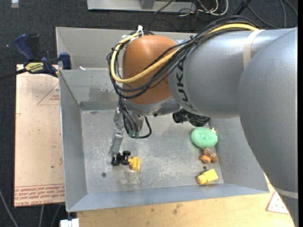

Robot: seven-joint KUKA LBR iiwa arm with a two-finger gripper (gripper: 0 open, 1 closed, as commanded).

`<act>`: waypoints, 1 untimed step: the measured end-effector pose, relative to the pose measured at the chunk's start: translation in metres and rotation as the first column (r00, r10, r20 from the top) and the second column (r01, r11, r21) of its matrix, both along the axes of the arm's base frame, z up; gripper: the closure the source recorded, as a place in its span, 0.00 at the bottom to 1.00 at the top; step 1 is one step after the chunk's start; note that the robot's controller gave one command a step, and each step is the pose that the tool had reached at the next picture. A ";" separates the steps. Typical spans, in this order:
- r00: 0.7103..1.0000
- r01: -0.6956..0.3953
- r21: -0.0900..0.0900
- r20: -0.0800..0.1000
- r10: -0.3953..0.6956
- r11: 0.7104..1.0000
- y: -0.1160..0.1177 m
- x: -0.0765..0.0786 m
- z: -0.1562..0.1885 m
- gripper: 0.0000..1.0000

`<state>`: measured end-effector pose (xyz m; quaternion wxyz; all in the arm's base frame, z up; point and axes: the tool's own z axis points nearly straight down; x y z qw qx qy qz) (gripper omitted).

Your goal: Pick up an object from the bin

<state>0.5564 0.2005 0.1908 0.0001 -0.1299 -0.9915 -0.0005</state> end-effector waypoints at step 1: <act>0.999 0.053 0.000 0.003 -0.053 0.999 -0.016 0.005 -0.023 0.00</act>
Offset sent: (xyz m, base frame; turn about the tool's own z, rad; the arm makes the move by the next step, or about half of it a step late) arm -0.0365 -0.0633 -0.1208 -0.1180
